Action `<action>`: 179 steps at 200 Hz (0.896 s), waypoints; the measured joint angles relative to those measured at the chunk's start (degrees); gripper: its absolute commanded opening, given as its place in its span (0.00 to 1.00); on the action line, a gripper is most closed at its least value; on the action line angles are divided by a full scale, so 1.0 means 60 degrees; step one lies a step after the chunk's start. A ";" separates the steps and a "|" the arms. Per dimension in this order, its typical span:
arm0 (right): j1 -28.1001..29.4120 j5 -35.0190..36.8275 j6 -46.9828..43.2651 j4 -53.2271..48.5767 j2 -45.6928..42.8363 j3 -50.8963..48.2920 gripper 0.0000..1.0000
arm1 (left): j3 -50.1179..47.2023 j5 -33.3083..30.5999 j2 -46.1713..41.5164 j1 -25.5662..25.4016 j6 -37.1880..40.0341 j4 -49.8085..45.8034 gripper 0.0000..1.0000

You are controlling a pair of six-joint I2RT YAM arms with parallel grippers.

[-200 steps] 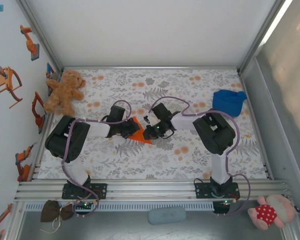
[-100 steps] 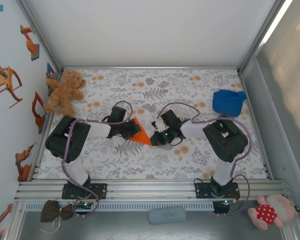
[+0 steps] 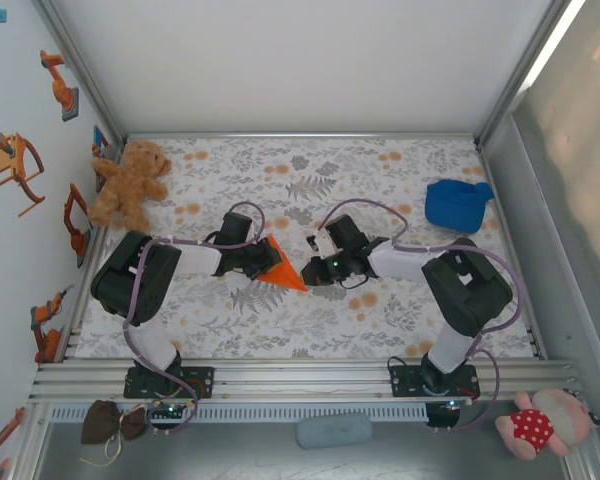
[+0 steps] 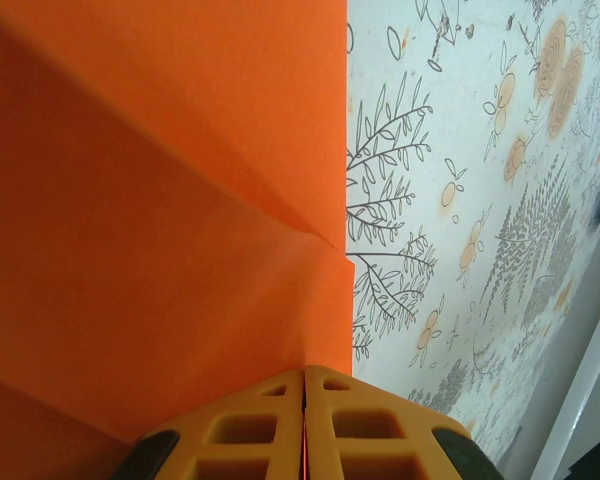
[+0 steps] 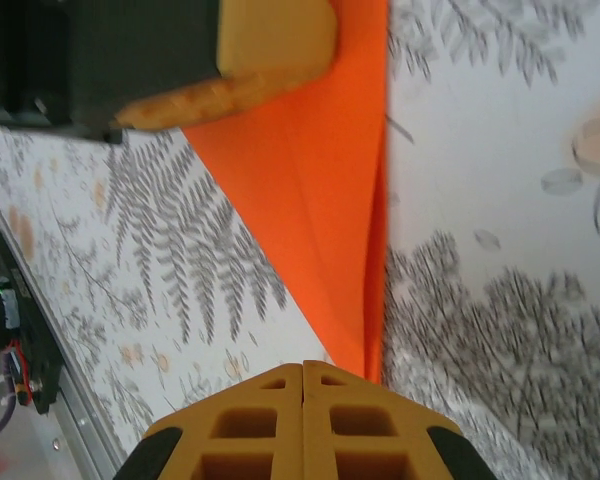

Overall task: Fold a paper plane with a square sheet of paper (pick it up from the middle)
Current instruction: Fourth fold the wing at the center of the table.

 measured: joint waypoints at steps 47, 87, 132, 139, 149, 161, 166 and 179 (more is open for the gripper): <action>0.0066 0.0004 0.0022 0.0157 0.1078 0.0892 0.01 | 0.0040 -0.0004 0.0000 -0.0004 0.0000 -0.0044 0.10; 0.0087 -0.0033 -0.0015 0.0011 0.1617 0.0991 0.00 | 0.0106 -0.0022 -0.0015 -0.0025 0.0000 -0.0168 0.10; 0.0157 0.0189 -0.0197 -0.0211 0.1625 0.1100 0.00 | 0.0113 -0.0372 -0.0656 -0.0259 0.0120 -0.0503 0.11; 0.0171 0.0215 -0.0200 -0.0229 0.1625 0.1118 0.00 | 0.0113 -0.0426 -0.0838 -0.0335 0.0175 -0.0539 0.11; 0.0171 0.0248 -0.0208 -0.0259 0.1625 0.1129 0.00 | 0.0124 -0.0484 -0.1042 -0.0459 0.0215 -0.0546 0.11; 0.0182 0.0262 -0.0233 -0.0270 0.1625 0.1133 0.00 | 0.0178 -0.0535 -0.1147 -0.0645 0.0277 -0.0532 0.11; 0.0182 0.0266 -0.0229 -0.0288 0.1625 0.1140 0.00 | 0.0200 -0.0565 -0.1147 -0.0718 0.0288 -0.0528 0.11; 0.0182 0.0288 -0.0233 -0.0321 0.1625 0.1162 0.00 | 0.0215 -0.0608 -0.1126 -0.0874 0.0313 -0.0532 0.11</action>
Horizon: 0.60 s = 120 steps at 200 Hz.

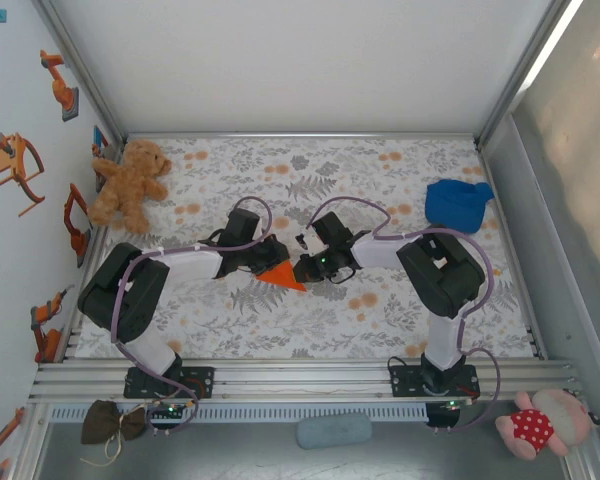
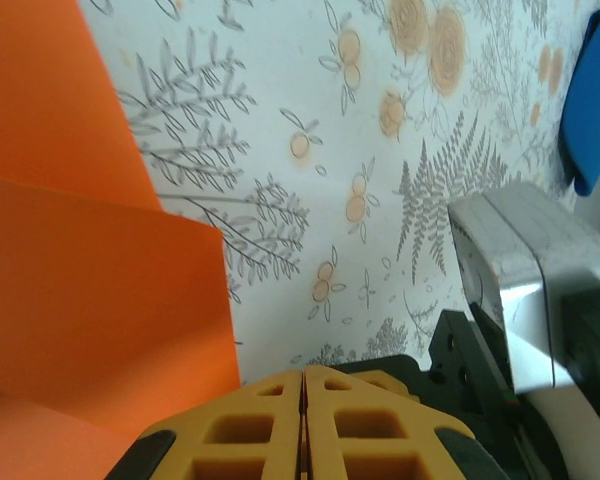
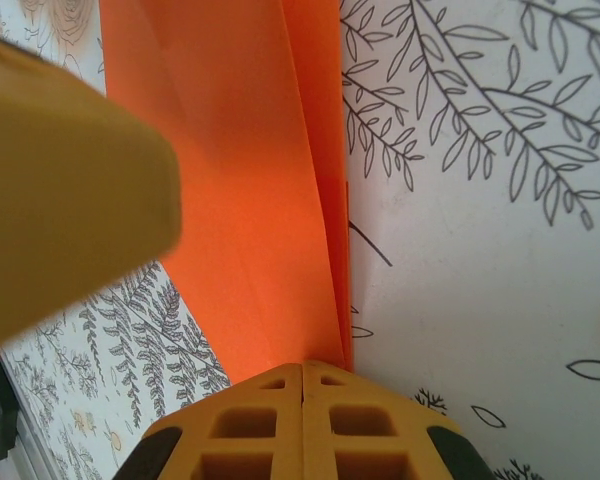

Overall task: Fold a paper plane with a square sheet of paper (pick it up from the middle)
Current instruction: Fourth fold the wing at the center of the table.

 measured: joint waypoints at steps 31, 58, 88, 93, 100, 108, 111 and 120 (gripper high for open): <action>0.0007 0.0040 0.0000 -0.0066 0.0000 0.0033 0.00 | -0.0011 -0.0007 0.0331 -0.0157 -0.0011 0.0233 0.11; 0.0007 0.0044 0.0000 -0.0076 0.0000 0.0033 0.00 | -0.0117 -0.0015 0.0645 -0.0189 -0.0051 0.0459 0.10; 0.0007 0.0080 0.0004 -0.0084 0.0000 0.0033 0.00 | -0.0280 -0.0182 0.0845 -0.0189 -0.0073 0.0583 0.10; 0.0015 0.0091 0.0004 -0.0087 0.0000 0.0033 0.00 | -0.0306 -0.0211 0.0867 -0.0189 -0.0073 0.0612 0.10; 0.0018 0.0117 0.0004 -0.0098 0.0000 0.0033 0.00 | -0.0328 -0.0237 0.0896 -0.0189 -0.0073 0.0667 0.10; 0.0022 0.0131 0.0004 -0.0109 0.0000 0.0033 0.00 | -0.0350 -0.0251 0.0900 -0.0178 -0.0073 0.0725 0.10; 0.0025 0.0149 0.0004 -0.0117 0.0000 0.0033 0.00 | -0.0361 -0.0259 0.0900 -0.0178 -0.0073 0.0743 0.10; 0.0036 0.0189 0.0011 -0.0142 0.0000 0.0033 0.00 | -0.0390 -0.0262 0.0900 -0.0160 -0.0073 0.0794 0.10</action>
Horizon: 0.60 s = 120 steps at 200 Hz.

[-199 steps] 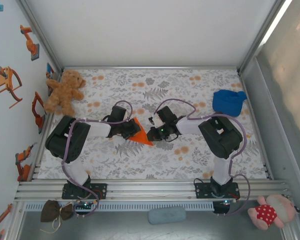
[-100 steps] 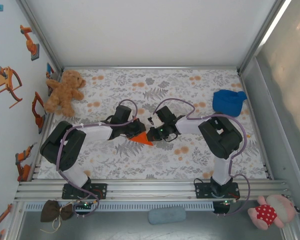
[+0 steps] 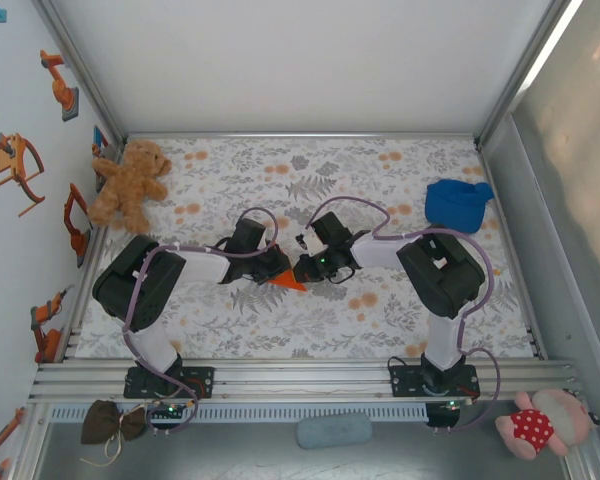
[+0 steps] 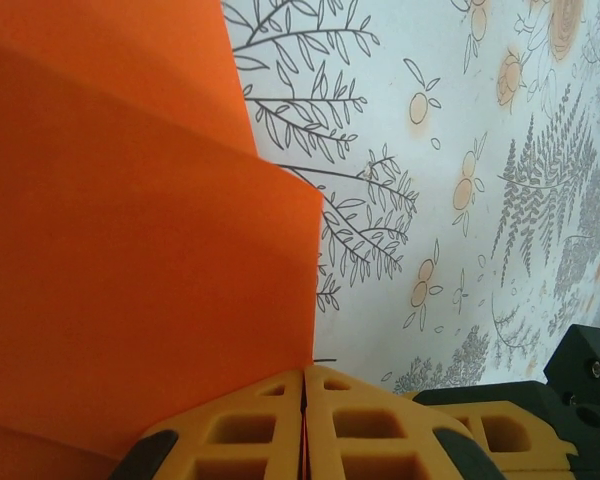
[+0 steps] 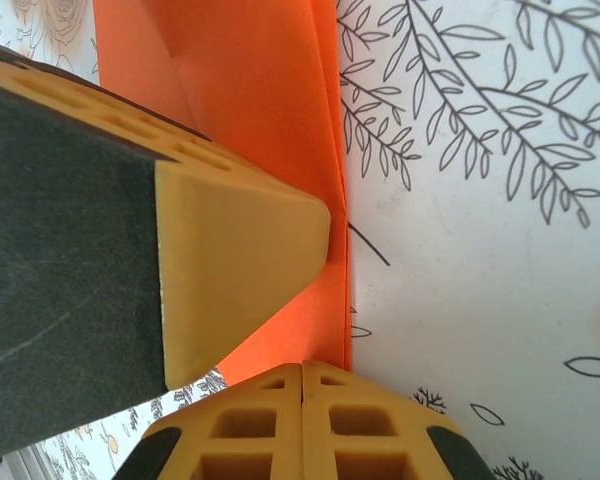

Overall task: Fold a paper plane with a square sheet of paper (pick it up from the middle)
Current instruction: Fourth fold the wing at the center of the table.

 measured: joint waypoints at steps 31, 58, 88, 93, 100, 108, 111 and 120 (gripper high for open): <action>0.0025 0.0109 0.0069 -0.0036 -0.0011 0.0000 0.00 | -0.0080 0.0117 0.0000 0.0204 0.0011 0.0106 0.10; 0.0033 0.0175 0.0127 -0.0066 -0.0015 -0.0004 0.00 | -0.0095 0.0237 -0.0015 0.0641 0.0127 0.0087 0.10; 0.0055 0.0259 0.0215 -0.0084 -0.0029 -0.0004 0.00 | -0.0095 0.0379 -0.0015 0.1195 0.0393 0.0015 0.10; 0.0062 0.0270 0.0222 -0.0084 -0.0029 -0.0004 0.00 | -0.0095 0.0419 -0.0015 0.1275 0.0448 -0.0007 0.10; 0.0066 0.0284 0.0240 -0.0087 -0.0033 -0.0004 0.00 | -0.0095 0.0477 -0.0015 0.1402 0.0525 -0.0029 0.10; 0.0069 0.0291 0.0244 -0.0087 -0.0033 -0.0004 0.00 | -0.0095 0.0539 -0.0015 0.1548 0.0619 -0.0069 0.10; 0.0069 0.0291 0.0244 -0.0087 -0.0033 -0.0004 0.00 | -0.0095 0.0565 -0.0015 0.1610 0.0667 -0.0084 0.10; 0.0069 0.0299 0.0248 -0.0087 -0.0033 -0.0004 0.00 | -0.0087 0.0648 -0.0015 0.1792 0.0790 -0.0142 0.10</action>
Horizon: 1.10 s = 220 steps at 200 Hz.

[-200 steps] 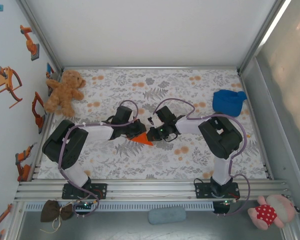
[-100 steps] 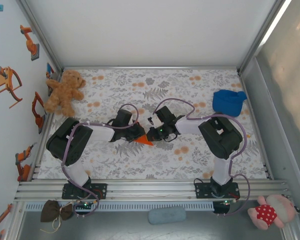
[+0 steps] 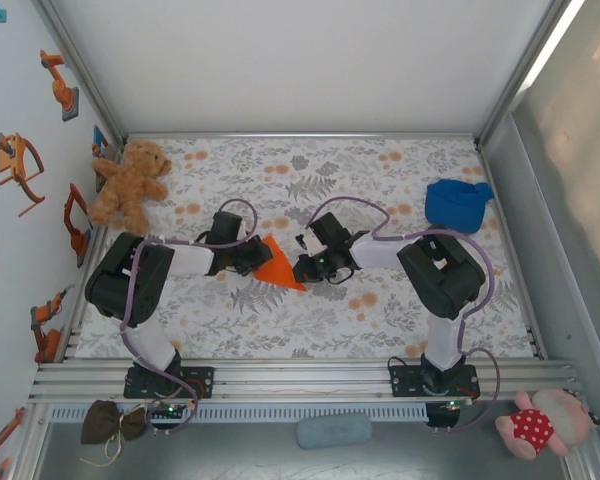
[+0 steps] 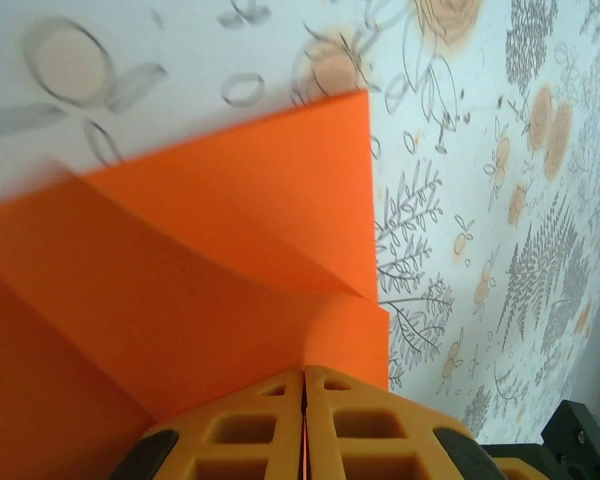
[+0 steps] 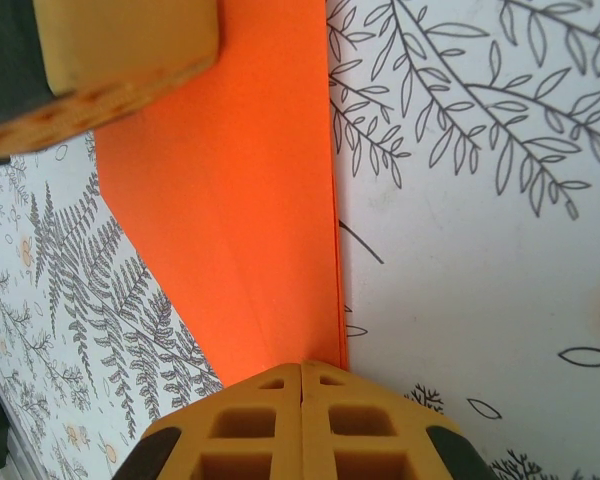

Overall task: Fold a paper plane with a square sheet of paper (pick it up from the middle)
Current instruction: Fourth fold the wing at the center of the table.

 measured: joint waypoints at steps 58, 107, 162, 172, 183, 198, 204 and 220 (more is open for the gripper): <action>0.0011 0.0036 0.0055 -0.0007 0.0000 0.0004 0.00 | 0.0076 0.0441 0.0044 0.1217 0.0641 -0.0313 0.10; 0.0011 0.0044 0.0182 -0.0004 0.0000 0.0004 0.00 | 0.0277 0.0517 0.0051 0.2080 0.1100 -0.0772 0.10; 0.0018 0.0055 0.0433 0.0007 -0.0044 0.0007 0.00 | 0.1173 -0.0080 0.0124 0.2572 0.1603 -0.1953 0.12; 0.0018 0.0080 0.0499 -0.0022 -0.0058 0.0033 0.00 | 0.1315 -0.0171 0.0047 0.2590 0.1654 -0.2120 0.14; 0.0018 0.0208 0.0554 -0.0135 -0.0098 0.0087 0.01 | 0.1359 -0.0226 -0.0215 0.2590 0.1665 -0.2306 0.16; 0.0015 0.0495 0.0696 -0.0321 -0.0175 0.0168 0.06 | 0.1355 -0.0306 -0.0758 0.2561 0.1643 -0.2634 0.22; 0.0007 0.0605 0.0747 -0.0372 -0.0226 0.0186 0.10 | 0.1333 -0.0353 -0.1038 0.2543 0.1636 -0.2721 0.25; -0.0022 0.0809 0.0809 -0.0510 -0.0470 0.0208 0.24 | 0.1166 -0.0503 -0.1967 0.2459 0.1541 -0.2900 0.37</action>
